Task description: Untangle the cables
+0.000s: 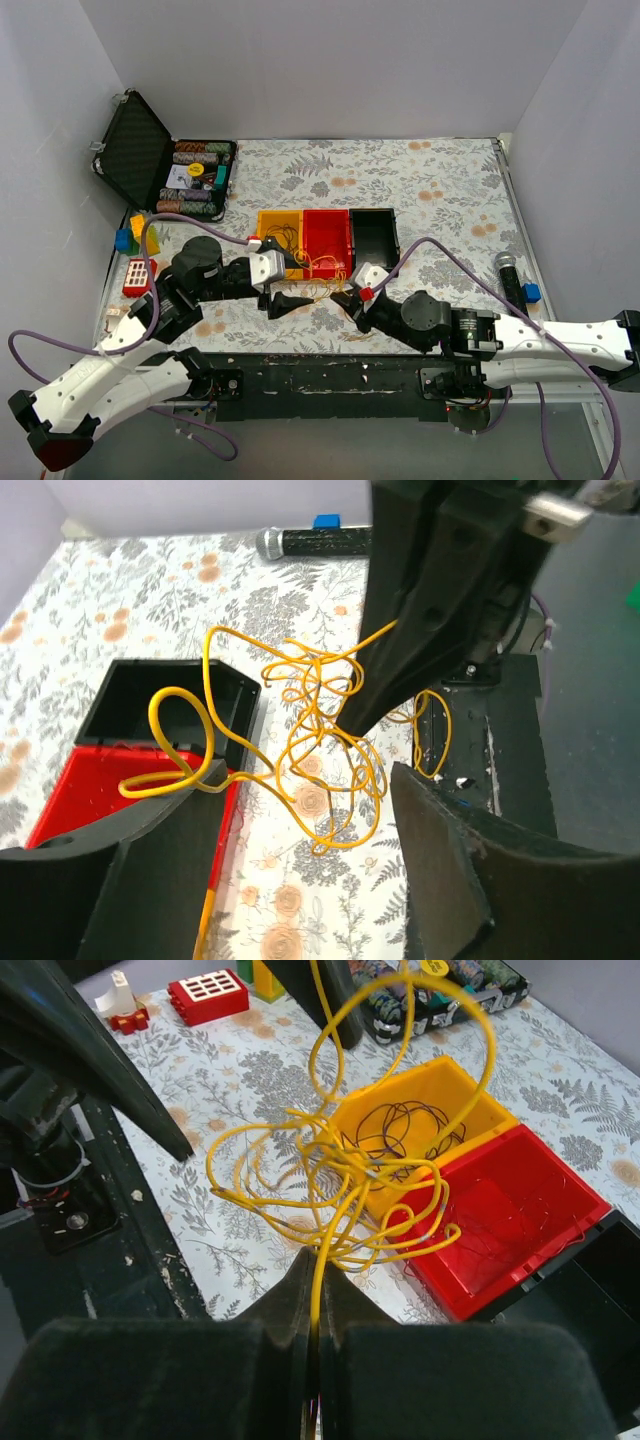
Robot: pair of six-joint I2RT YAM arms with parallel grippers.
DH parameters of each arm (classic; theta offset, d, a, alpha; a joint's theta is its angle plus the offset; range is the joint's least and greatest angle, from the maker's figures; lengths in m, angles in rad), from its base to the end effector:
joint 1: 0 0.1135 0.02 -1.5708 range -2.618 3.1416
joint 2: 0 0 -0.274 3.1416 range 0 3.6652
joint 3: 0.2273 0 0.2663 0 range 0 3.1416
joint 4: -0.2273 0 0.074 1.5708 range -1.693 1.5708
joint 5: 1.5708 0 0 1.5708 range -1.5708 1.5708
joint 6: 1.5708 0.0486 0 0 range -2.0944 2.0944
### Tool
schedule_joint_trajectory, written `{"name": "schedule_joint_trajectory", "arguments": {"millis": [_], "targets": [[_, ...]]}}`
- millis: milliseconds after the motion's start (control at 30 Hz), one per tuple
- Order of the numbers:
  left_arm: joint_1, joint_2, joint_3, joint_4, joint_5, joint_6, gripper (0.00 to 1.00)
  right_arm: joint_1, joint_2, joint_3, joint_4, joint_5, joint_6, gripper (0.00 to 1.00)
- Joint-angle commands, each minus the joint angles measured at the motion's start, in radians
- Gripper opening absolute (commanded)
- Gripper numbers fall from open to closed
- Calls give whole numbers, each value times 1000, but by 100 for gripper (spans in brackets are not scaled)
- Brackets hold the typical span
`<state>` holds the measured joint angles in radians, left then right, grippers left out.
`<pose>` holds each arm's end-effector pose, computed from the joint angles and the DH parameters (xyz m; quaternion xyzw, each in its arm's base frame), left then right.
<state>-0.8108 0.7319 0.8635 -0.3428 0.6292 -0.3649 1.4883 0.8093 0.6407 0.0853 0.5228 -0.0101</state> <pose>0.1007 -0.1475 0.3664 0.3532 0.6782 -0.5318 0.3640 0.0417 0.2098 0.3178 -0.3561 0.6397 0.3000 0.6115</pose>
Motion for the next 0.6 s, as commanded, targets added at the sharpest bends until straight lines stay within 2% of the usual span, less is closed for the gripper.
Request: {"name": "schedule_joint_trajectory", "arguments": {"millis": [0, 67, 167, 267, 333, 467, 567], "targets": [[4, -23, -37, 36, -99, -78, 72, 10, 11, 129, -160, -32, 32, 1], [4, -34, -57, 10, -45, -78, 83, 12, 10, 143, -157, -30, 21, 1], [4, -58, -87, -4, 3, -72, 87, 13, 7, 155, -145, -24, 13, 1], [4, -81, -100, -4, -52, -40, 91, 13, 13, 168, -153, -29, 13, 1], [4, -92, -107, 16, -164, -8, 92, 13, 17, 174, -163, -37, 13, 1], [4, -111, -139, 111, -552, -15, 93, 13, 22, 182, -202, -43, 32, 1], [5, -118, -146, 148, -761, -40, 93, 13, 30, 197, -237, -27, 62, 1]]}}
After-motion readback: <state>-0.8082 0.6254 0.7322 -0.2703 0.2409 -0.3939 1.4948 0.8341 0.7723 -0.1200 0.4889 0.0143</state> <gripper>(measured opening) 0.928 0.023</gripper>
